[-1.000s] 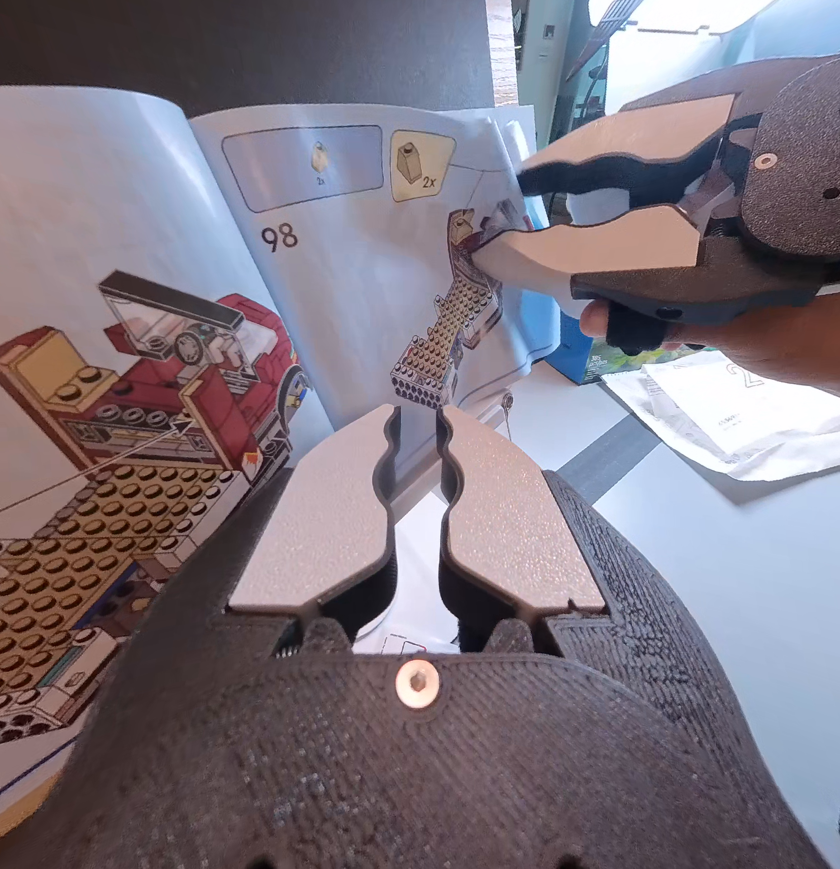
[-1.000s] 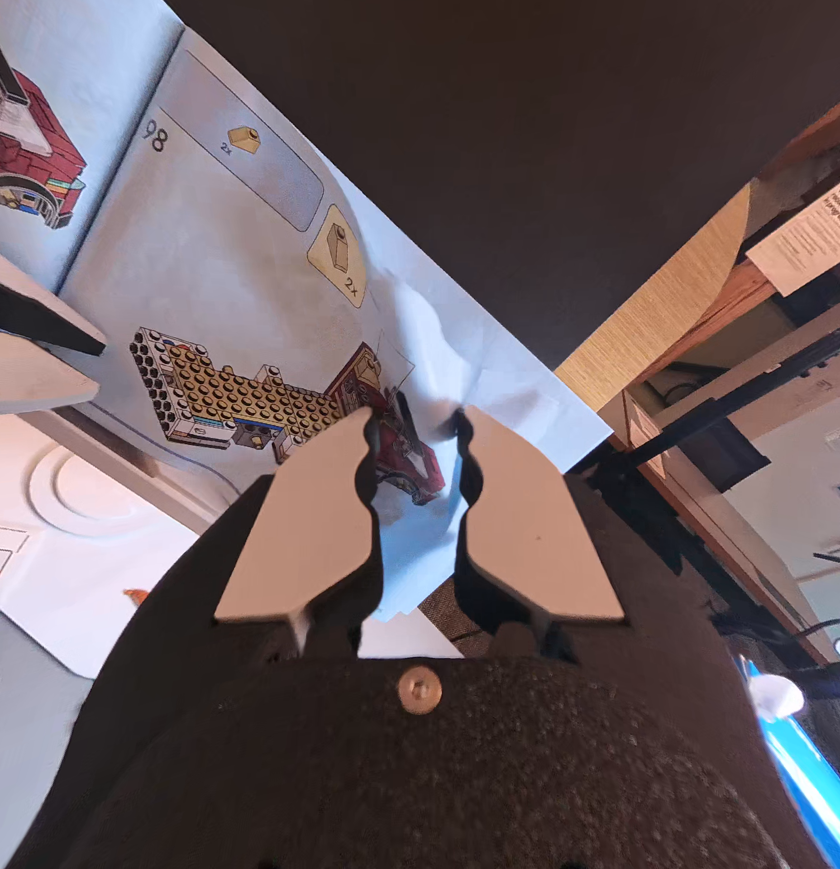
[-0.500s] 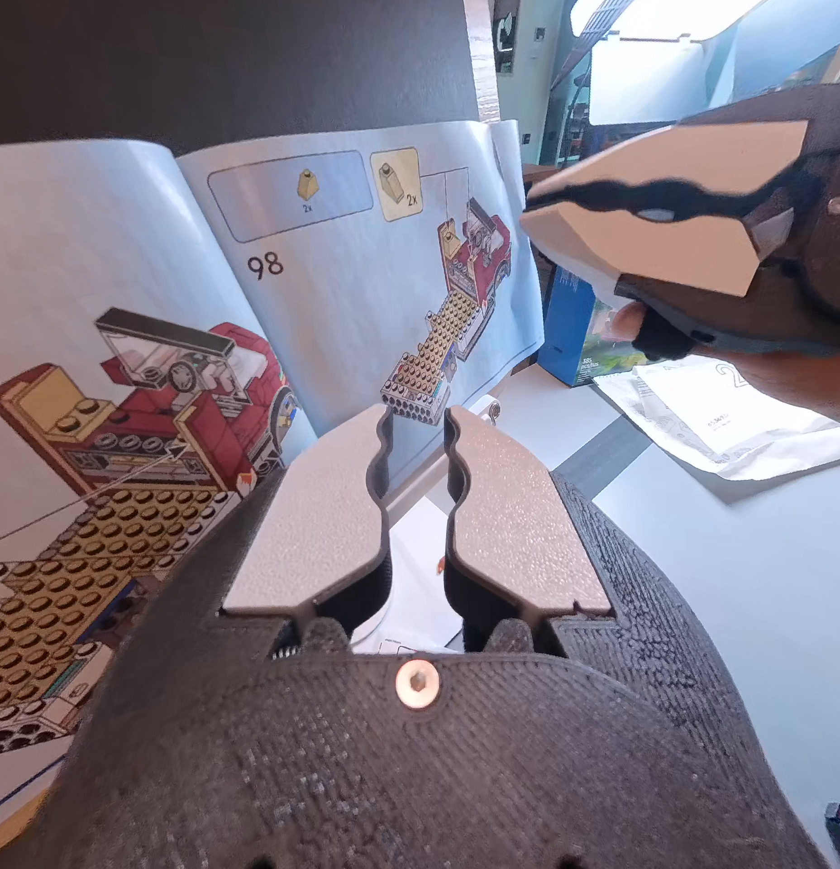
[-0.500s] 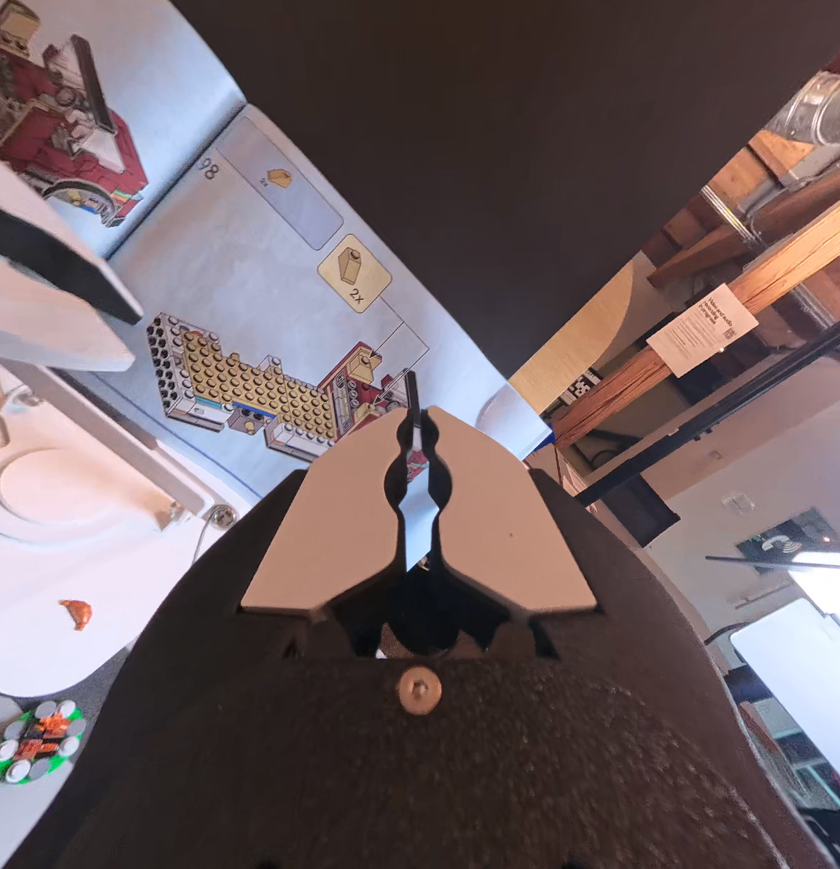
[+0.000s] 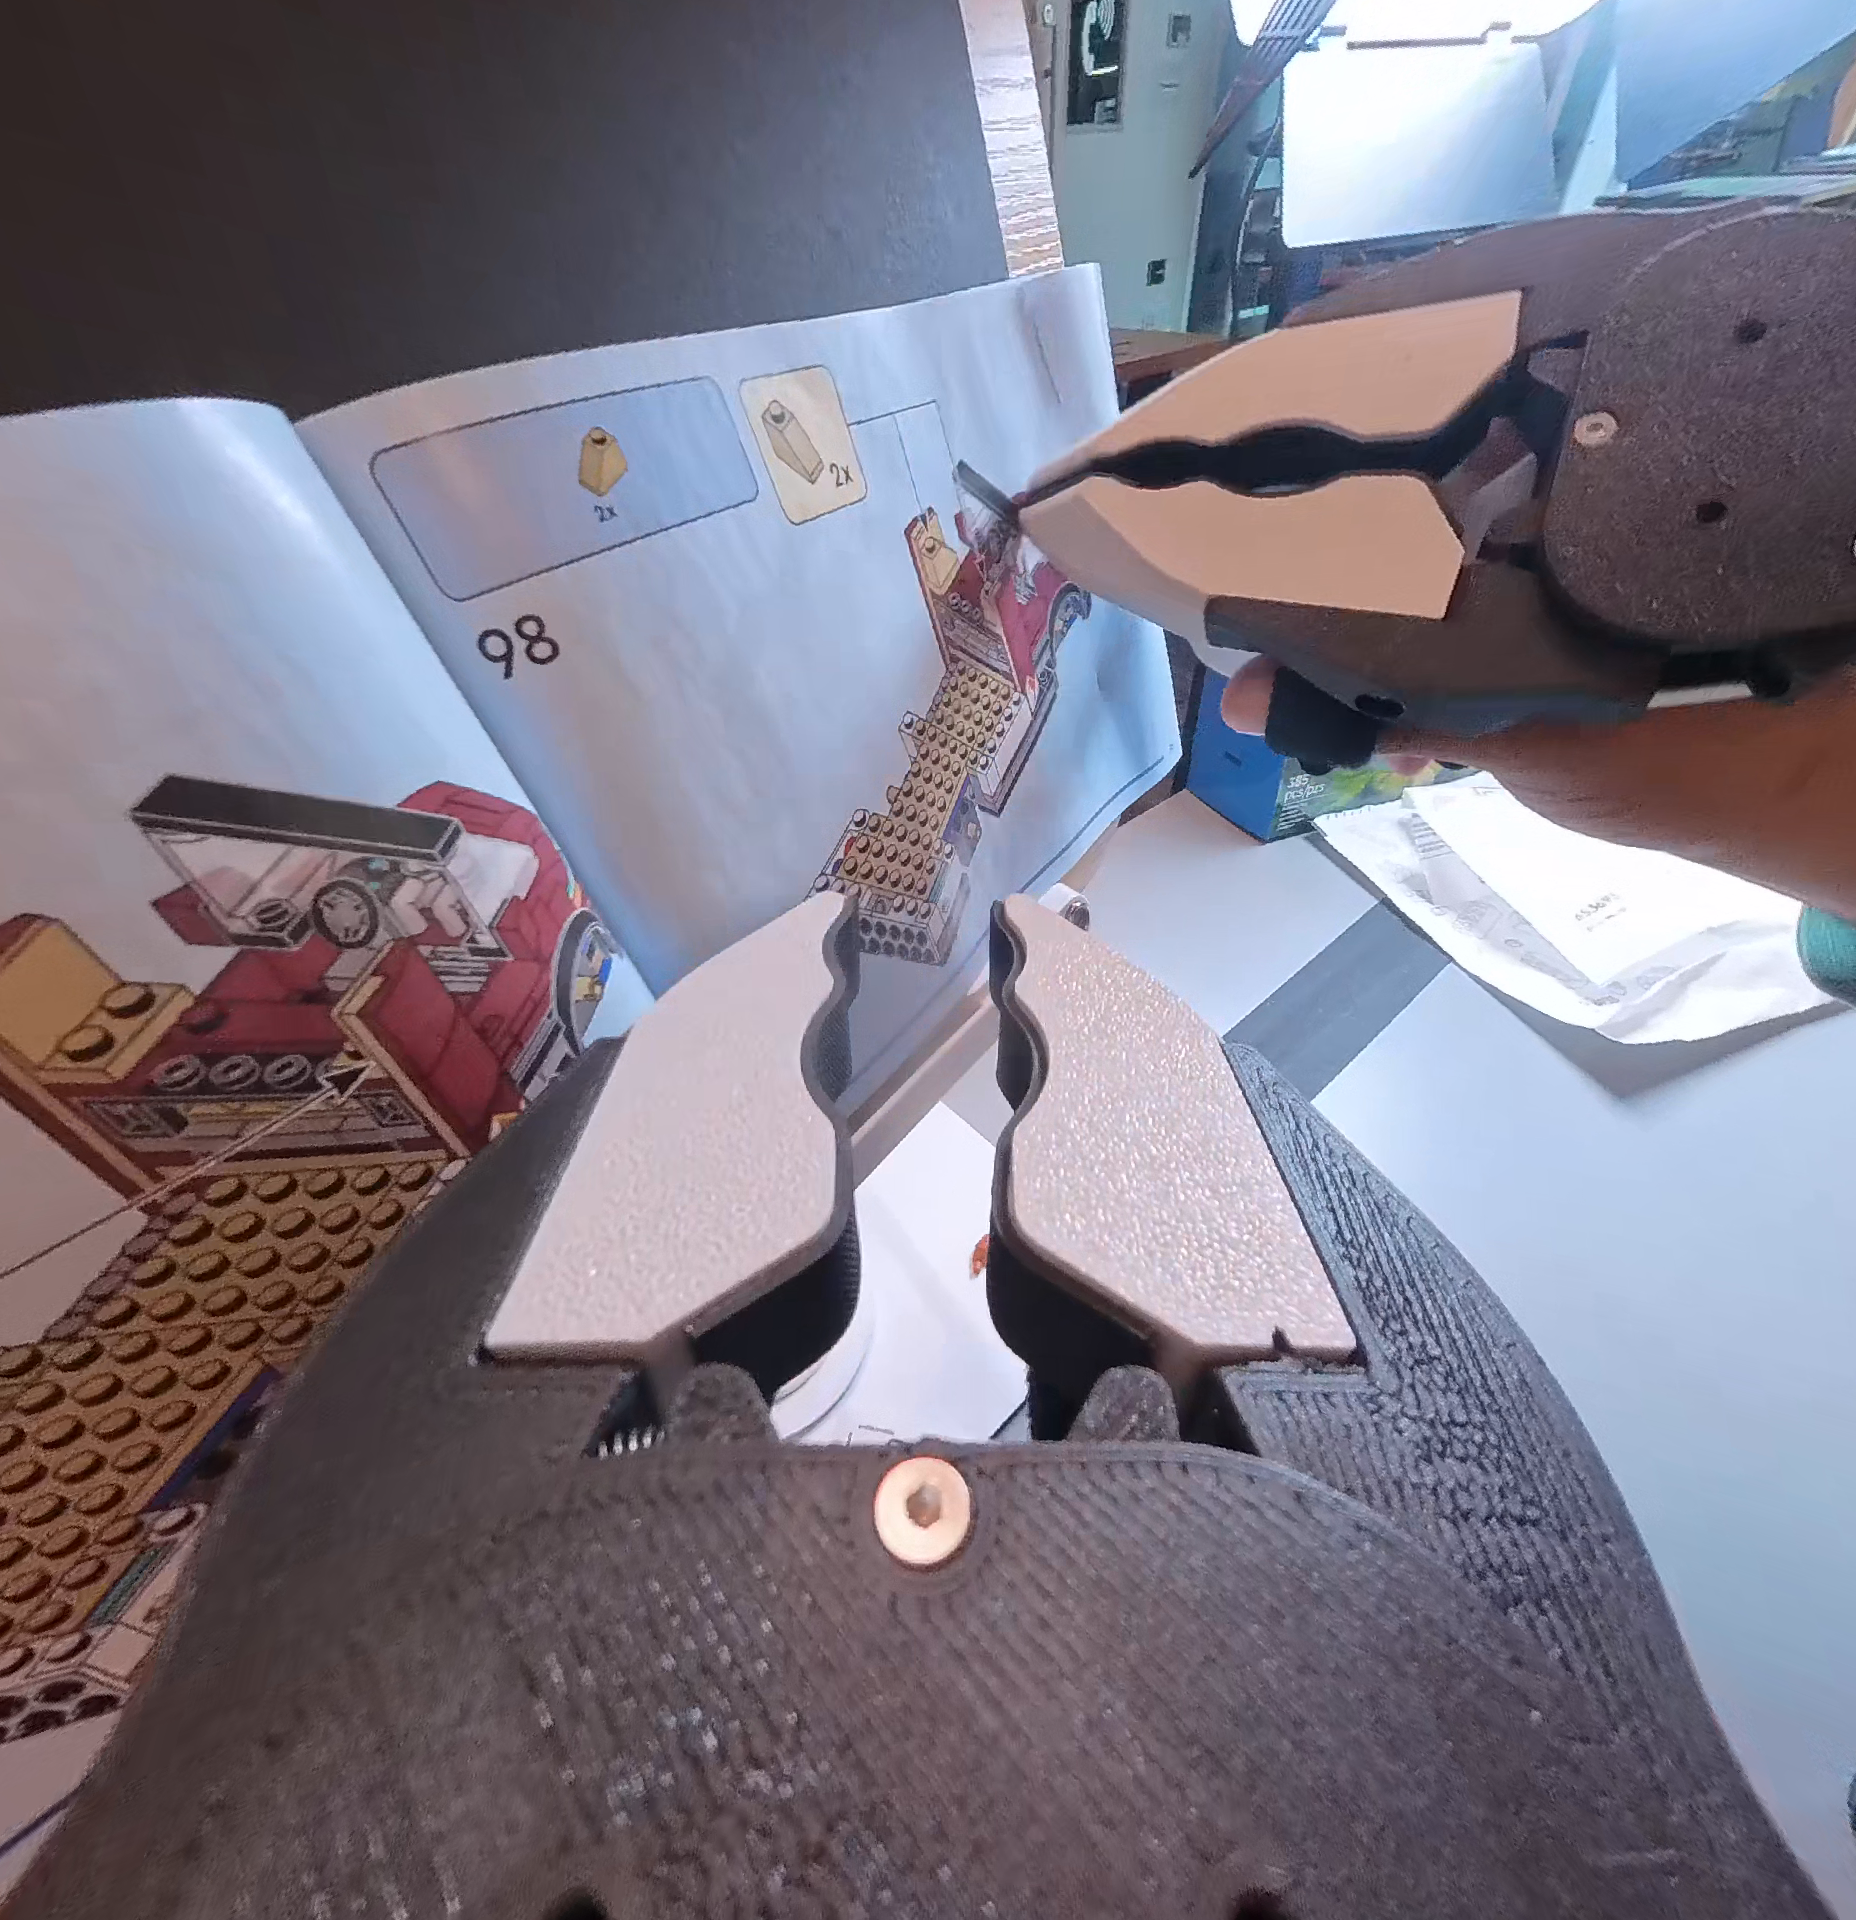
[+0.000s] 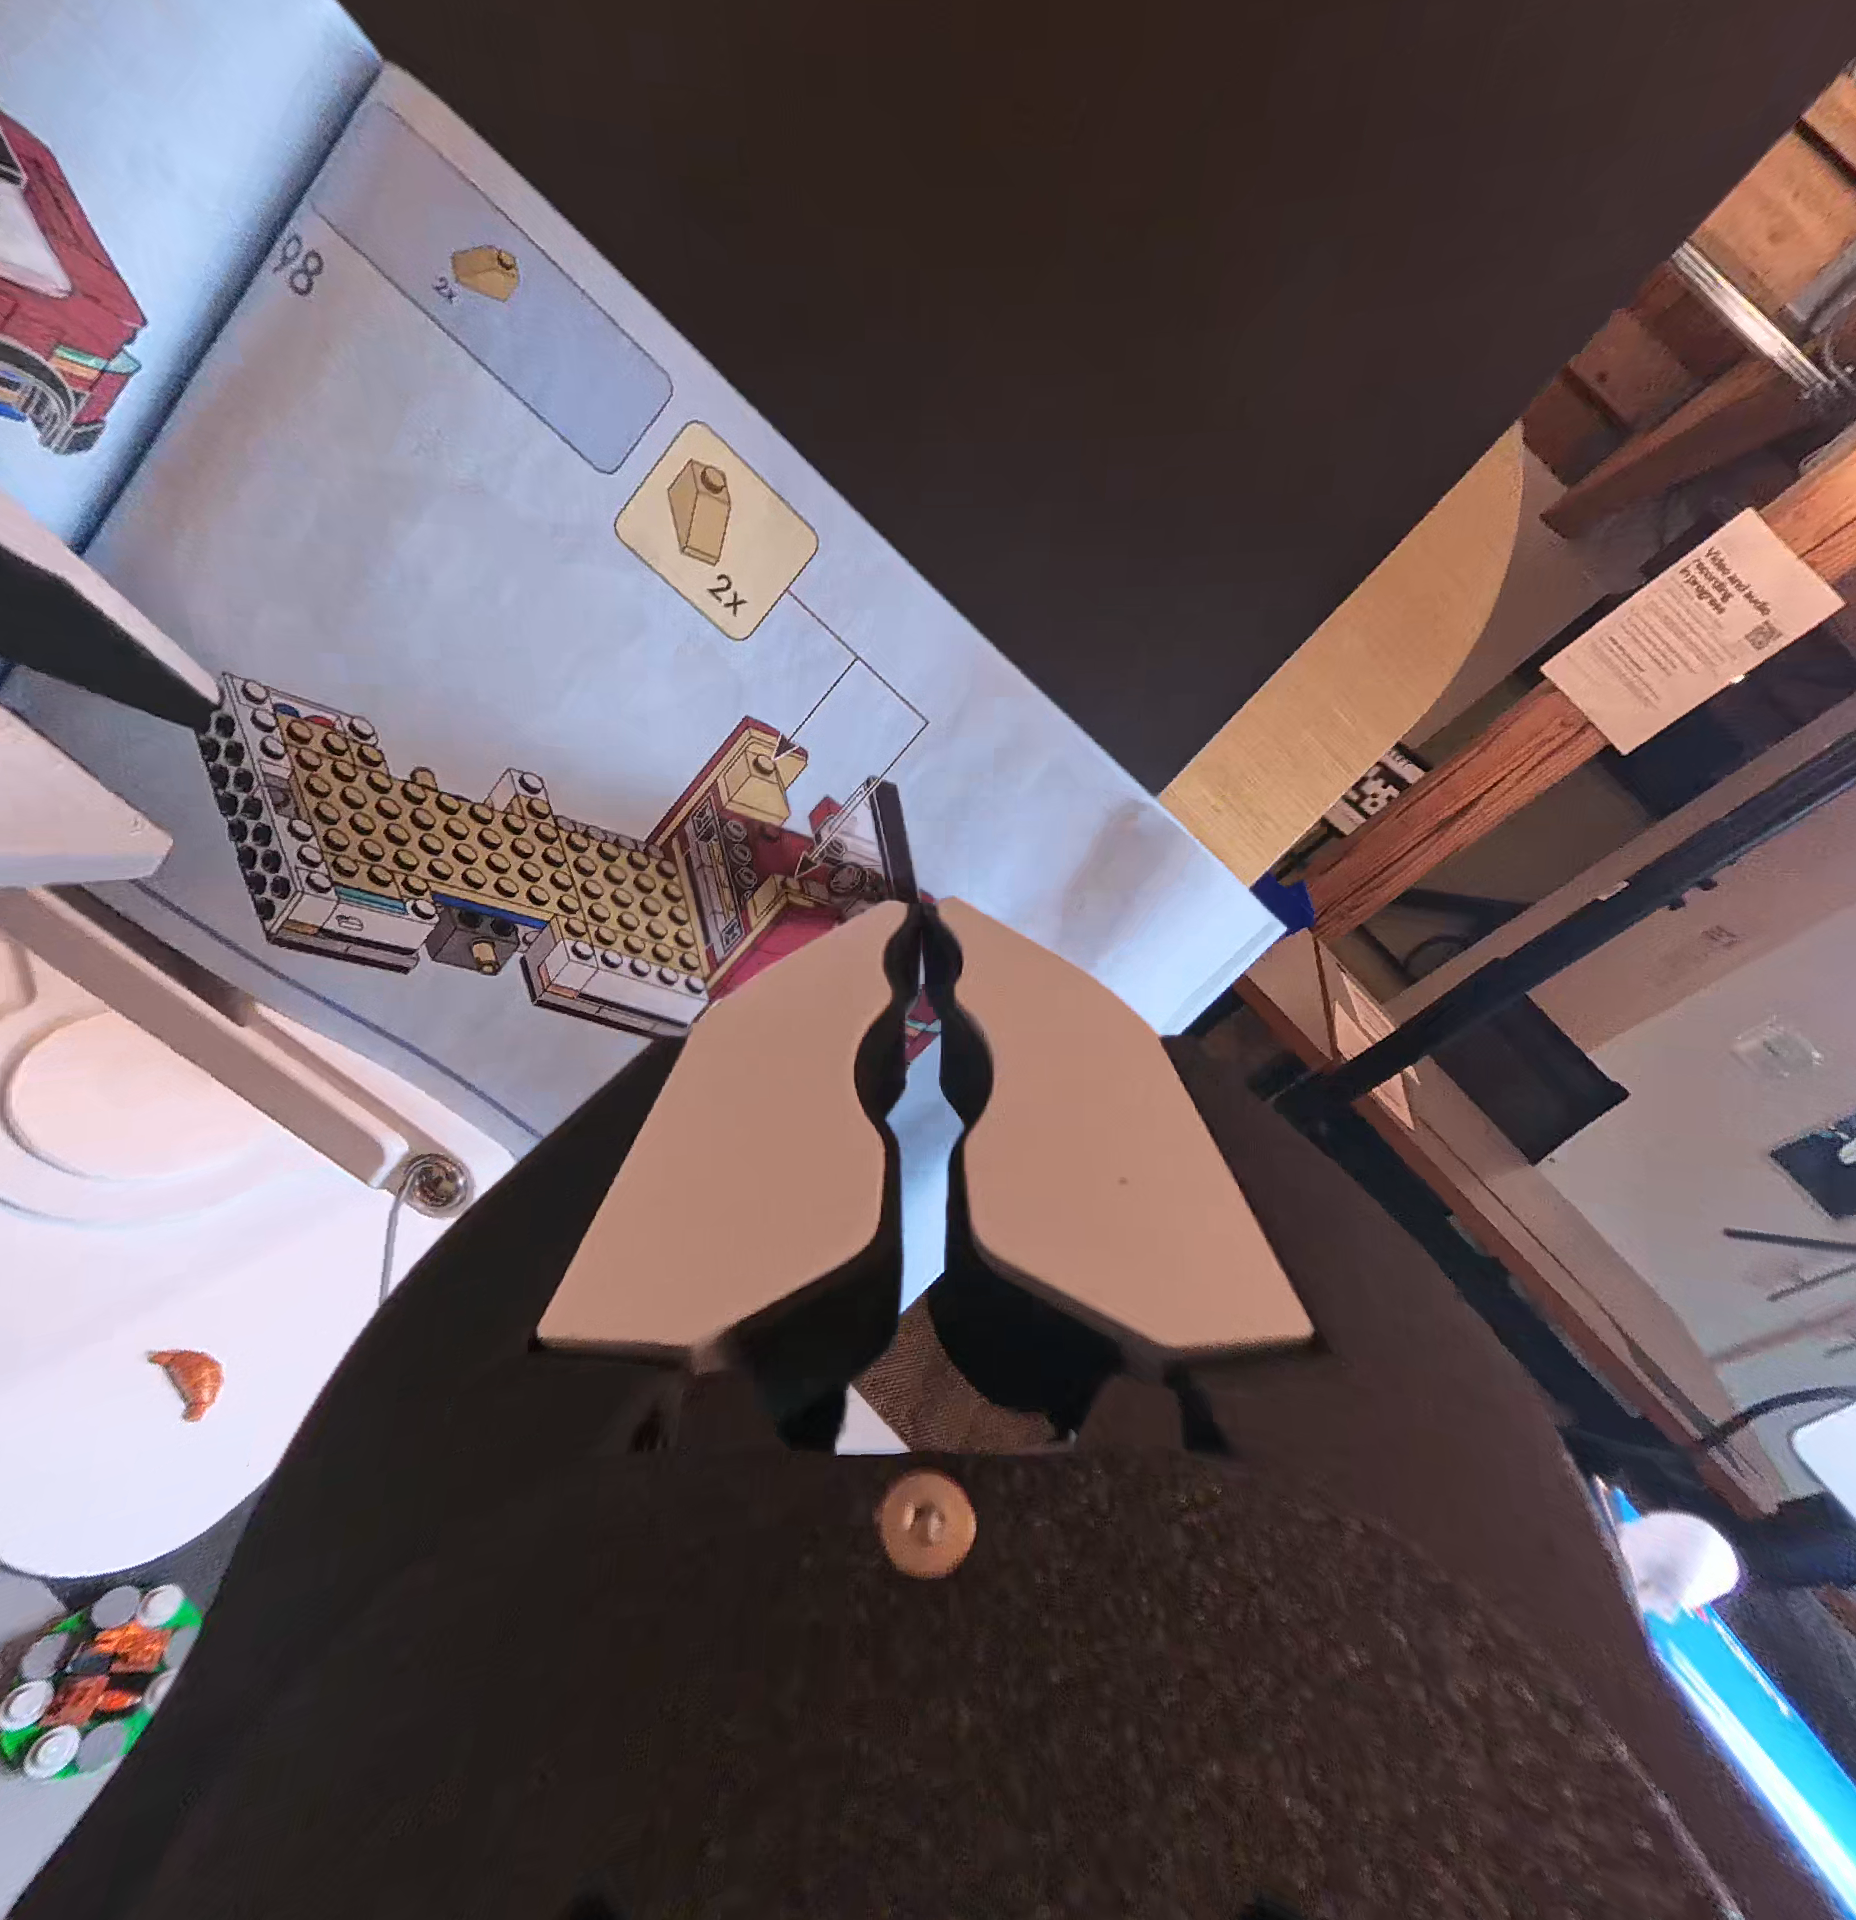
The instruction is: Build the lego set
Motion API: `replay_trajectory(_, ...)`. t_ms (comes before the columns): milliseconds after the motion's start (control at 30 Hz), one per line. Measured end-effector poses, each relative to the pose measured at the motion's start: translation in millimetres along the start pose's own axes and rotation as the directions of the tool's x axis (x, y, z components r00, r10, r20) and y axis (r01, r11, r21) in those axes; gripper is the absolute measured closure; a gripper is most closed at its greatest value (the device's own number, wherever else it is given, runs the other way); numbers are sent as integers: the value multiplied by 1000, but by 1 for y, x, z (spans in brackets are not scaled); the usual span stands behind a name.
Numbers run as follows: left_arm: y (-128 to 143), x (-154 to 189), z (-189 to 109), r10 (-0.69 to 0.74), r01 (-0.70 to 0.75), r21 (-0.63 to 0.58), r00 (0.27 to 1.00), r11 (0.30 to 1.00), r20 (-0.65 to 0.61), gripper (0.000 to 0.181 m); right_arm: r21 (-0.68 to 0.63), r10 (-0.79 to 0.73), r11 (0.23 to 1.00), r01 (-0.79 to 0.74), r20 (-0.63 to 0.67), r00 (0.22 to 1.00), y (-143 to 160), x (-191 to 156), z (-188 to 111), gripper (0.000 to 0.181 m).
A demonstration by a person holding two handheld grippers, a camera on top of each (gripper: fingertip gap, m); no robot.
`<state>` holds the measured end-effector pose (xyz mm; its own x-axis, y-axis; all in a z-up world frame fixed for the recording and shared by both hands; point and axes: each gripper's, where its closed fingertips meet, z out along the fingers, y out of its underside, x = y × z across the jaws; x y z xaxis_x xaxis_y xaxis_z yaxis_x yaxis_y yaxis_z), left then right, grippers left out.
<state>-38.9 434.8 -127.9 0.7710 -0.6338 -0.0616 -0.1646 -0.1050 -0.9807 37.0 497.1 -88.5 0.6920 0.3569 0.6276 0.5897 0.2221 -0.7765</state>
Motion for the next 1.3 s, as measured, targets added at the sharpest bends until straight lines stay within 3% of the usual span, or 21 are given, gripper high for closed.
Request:
replay_trajectory(100, 1, 0, 0, 1, -1, -3, 1000, 1000, -3, 157, 29, -8, 1000, 9, -13, 1000, -1, -3, -5, 181)
replay_trajectory(233, 2, 2, 2, 10, -10, -7, 1000, 1000, 1, 157, 34, 48, 998, -48, -6, 999, -7, 6, -1, 130)
replay_trajectory(300, 2, 2, 3, 8, -8, -7, 1000, 1000, 1, 156, 10, 78, 997, -78, 22, 997, -5, 7, 4, 132)
replay_trajectory(400, 4, 1, 2, 5, -5, -9, 1000, 1000, -1, 157, 3, 70, 998, -70, 14, 997, -5, 8, 4, 160)
replay_trajectory(533, 5, 0, 2, 6, -6, -7, 1000, 1000, 0, 157, -6, 39, 999, -39, 25, 999, -2, 2, 3, 180)
replay_trajectory(567, 5, 0, 2, 6, -6, -6, 1000, 1000, 1, 157, -5, 36, 999, -36, 16, 999, -2, 2, 3, 177)
replay_trajectory(700, 5, 0, 2, 6, -6, -4, 1000, 1000, 0, 157, 22, 80, 997, -80, -3, 997, -8, 11, 5, 130)
replay_trajectory(800, 7, -1, 2, 4, -4, -6, 1000, 1000, 0, 157, 6, 104, 995, -104, 22, 994, -8, 10, 8, 132)
replay_trajectory(900, 7, 0, 2, 0, 0, 0, 1000, 1000, -3, 158, -12, 89, 996, -89, 19, 996, -6, 9, 9, 157)
replay_trajectory(1033, 8, 0, 2, 3, -3, -1, 1000, 1000, -5, 158, -12, 65, 998, -64, 28, 997, -4, 1, 8, 177)
replay_trajectory(1067, 8, 0, 2, 4, -4, -2, 1000, 1000, -5, 158, -12, 59, 998, -59, 18, 998, -5, 1, 8, 174)
replay_trajectory(1200, 8, 0, 2, 4, -4, -1, 1000, 1000, -8, 158, 18, 112, 994, -111, -24, 993, -12, 14, 9, 128)
replay_trajectory(1300, 8, 0, 1, 6, -6, 1, 1000, 1000, -7, 158, 2, 125, 992, -125, 26, 992, -10, 10, 12, 132)
